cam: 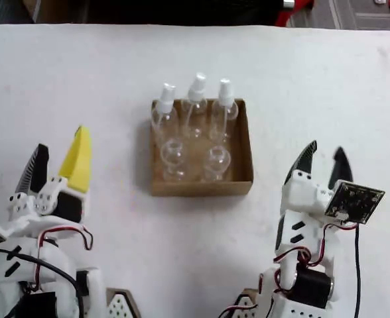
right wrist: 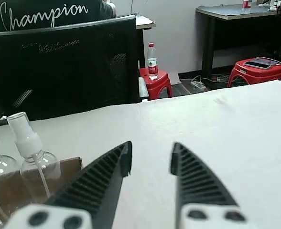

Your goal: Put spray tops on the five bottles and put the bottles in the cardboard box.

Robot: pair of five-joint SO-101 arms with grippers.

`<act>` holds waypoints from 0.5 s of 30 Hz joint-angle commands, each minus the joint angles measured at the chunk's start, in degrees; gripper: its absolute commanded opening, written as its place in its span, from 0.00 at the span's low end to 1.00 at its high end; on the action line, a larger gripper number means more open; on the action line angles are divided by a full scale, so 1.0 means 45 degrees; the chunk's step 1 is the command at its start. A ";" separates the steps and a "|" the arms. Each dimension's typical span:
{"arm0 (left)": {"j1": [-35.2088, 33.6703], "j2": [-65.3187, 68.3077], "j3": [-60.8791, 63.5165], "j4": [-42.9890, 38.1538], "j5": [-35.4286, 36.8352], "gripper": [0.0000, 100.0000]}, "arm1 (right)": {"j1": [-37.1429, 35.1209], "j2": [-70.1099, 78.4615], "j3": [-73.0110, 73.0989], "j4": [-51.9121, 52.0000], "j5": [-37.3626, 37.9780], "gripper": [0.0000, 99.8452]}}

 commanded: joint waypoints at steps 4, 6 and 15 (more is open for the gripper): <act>0.0166 0.0010 -0.0469 -0.0254 -0.0176 0.29 | 0.0947 -0.0010 -0.0078 -0.0029 -0.3458 0.37; 0.0166 0.0010 -0.0449 -0.0254 -0.0176 0.29 | 0.1182 -0.0010 -0.0078 -0.0029 -0.2833 0.35; 0.0166 0.0010 -0.0098 -0.0508 -0.0195 0.29 | -0.0264 0.0029 -0.0078 0.0010 0.0410 0.17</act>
